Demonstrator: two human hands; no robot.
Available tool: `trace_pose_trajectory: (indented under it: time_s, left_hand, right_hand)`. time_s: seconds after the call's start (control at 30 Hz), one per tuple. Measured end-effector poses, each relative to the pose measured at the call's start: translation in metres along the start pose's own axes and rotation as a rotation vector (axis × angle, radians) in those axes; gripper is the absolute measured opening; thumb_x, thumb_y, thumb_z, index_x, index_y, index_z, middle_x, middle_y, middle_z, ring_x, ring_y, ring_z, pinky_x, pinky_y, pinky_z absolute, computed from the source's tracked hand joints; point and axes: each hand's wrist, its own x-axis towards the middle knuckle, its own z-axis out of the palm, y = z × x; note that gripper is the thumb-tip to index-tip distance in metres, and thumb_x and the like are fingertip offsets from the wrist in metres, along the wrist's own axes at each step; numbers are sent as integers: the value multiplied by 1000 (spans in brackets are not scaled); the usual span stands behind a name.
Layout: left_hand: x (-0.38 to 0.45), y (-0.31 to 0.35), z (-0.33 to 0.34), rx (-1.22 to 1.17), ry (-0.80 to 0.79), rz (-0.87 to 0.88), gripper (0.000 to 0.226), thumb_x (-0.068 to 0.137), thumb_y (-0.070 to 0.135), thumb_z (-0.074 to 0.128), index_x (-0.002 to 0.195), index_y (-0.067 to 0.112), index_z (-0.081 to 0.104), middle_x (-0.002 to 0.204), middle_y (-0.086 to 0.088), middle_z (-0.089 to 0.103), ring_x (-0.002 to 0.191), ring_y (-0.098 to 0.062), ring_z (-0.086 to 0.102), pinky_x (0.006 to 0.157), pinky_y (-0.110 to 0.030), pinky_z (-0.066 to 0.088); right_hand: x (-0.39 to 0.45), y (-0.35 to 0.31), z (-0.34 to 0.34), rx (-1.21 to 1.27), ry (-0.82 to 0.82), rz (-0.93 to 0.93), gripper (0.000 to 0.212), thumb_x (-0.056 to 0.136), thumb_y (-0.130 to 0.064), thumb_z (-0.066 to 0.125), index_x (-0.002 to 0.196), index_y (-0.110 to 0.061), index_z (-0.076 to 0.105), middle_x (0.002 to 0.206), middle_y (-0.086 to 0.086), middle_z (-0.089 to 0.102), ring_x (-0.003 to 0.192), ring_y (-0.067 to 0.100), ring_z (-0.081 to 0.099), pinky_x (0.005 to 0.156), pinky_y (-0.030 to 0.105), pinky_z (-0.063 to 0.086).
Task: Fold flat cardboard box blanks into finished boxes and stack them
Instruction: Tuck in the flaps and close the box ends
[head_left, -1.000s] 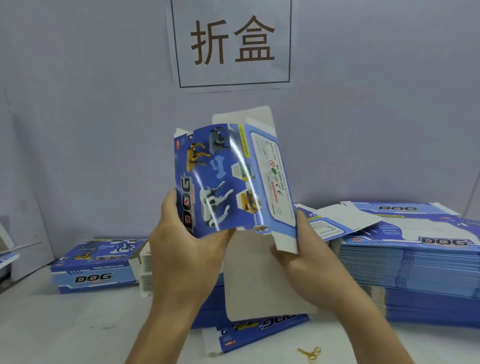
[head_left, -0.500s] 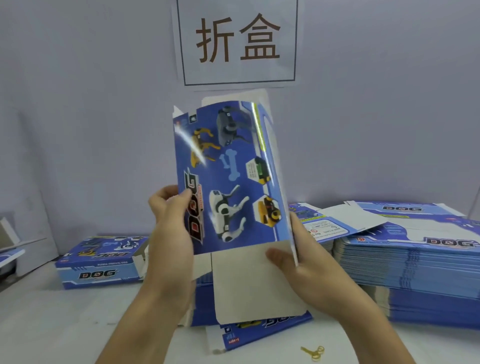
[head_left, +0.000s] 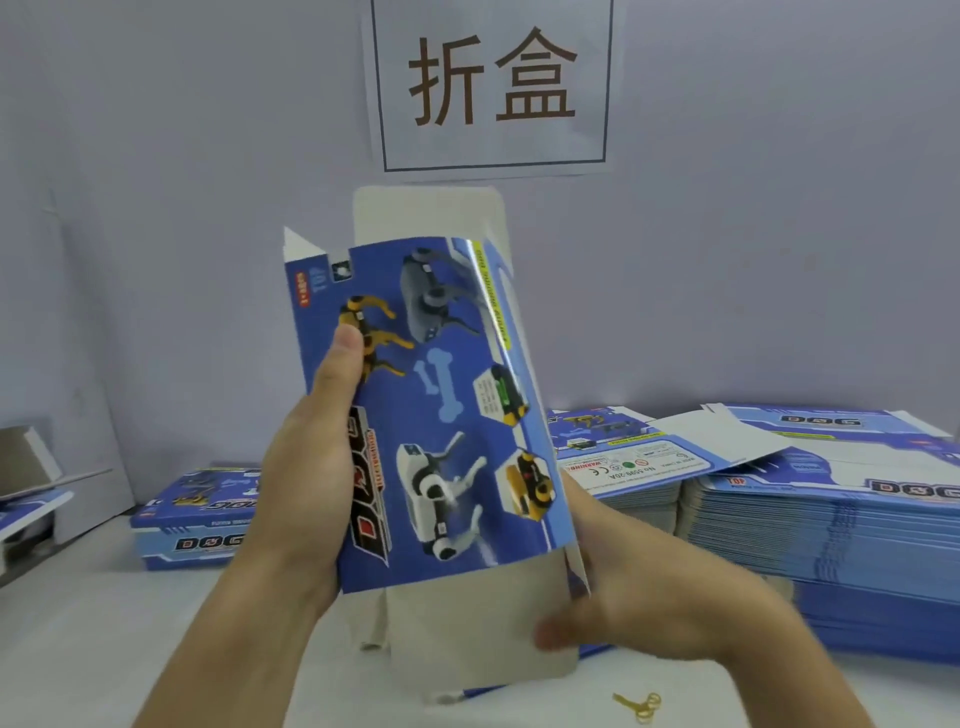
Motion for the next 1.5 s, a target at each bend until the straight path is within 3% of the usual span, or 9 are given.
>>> trace_pose_trajectory:
  time_s: [0.17, 0.4, 0.63, 0.77, 0.87, 1.03, 1.2, 1.33, 1.5]
  left_hand:
    - [-1, -7, 10, 164, -11, 38, 56, 76, 71, 59, 114, 31, 70, 102, 2, 78, 95, -25, 74, 87, -48, 56]
    - [-17, -26, 43, 223, -248, -9, 47, 71, 77, 57, 109, 52, 66, 109, 11, 75, 100, -14, 73, 86, -36, 56]
    - [-2, -13, 31, 227, -227, -64, 91, 41, 75, 82, 97, 6, 67, 71, -3, 76, 71, -4, 73, 94, -48, 54]
    - [-11, -21, 42, 126, -49, 77, 65, 59, 70, 71, 109, 29, 64, 90, -3, 78, 78, -26, 76, 68, -45, 63]
    - [-9, -29, 37, 136, 33, 106, 79, 54, 71, 67, 124, 40, 48, 86, 7, 77, 71, -19, 76, 52, -28, 59]
    - [-4, -33, 29, 140, -62, 126, 88, 60, 83, 64, 138, 59, 33, 125, 0, 69, 100, -28, 73, 75, -46, 62]
    - [-6, -30, 34, 253, -175, 311, 65, 77, 83, 33, 136, 76, 6, 121, 69, 23, 110, 39, 34, 79, 1, 45]
    - [0, -39, 23, 225, -152, 302, 44, 81, 75, 35, 125, 80, 32, 139, 37, 47, 130, 0, 53, 99, -40, 55]
    - [-4, -40, 26, 57, -206, 257, 32, 94, 59, 52, 116, 37, 59, 109, -5, 72, 93, -27, 74, 67, -37, 62]
  right_hand:
    - [-41, 10, -39, 412, 85, -129, 103, 66, -31, 92, 142, -64, 31, 147, -2, 54, 132, 29, 55, 106, 61, 42]
    - [-14, -23, -25, 415, 711, -169, 118, 35, -102, 58, 142, -68, 21, 132, -26, 59, 129, 6, 55, 101, 41, 47]
    - [-7, -21, -11, 348, 705, -185, 97, 65, -66, 79, 149, -47, 36, 129, -15, 63, 106, -4, 67, 90, 34, 58]
    - [-3, -27, -1, 331, 700, -315, 74, 71, -64, 66, 141, -45, 47, 125, -20, 67, 113, 4, 66, 82, 19, 57]
    - [0, -27, 4, 375, 659, -330, 84, 70, -63, 68, 146, -53, 34, 141, -17, 56, 130, 12, 56, 102, 46, 52]
    - [-3, -31, 0, 297, 680, -309, 88, 70, -60, 71, 136, -78, 16, 148, -23, 47, 133, 2, 50, 106, 38, 49]
    - [-4, -25, -1, 245, 745, -330, 82, 79, -42, 66, 140, -72, 20, 139, -31, 52, 129, 1, 53, 106, 49, 48]
    - [0, -22, 2, 248, 679, -402, 69, 83, -32, 65, 136, -65, 36, 125, -24, 65, 113, 3, 65, 93, 39, 59]
    - [0, -25, 0, 392, 590, -329, 39, 83, -23, 62, 114, -46, 54, 97, -7, 74, 91, 12, 74, 74, 29, 60]
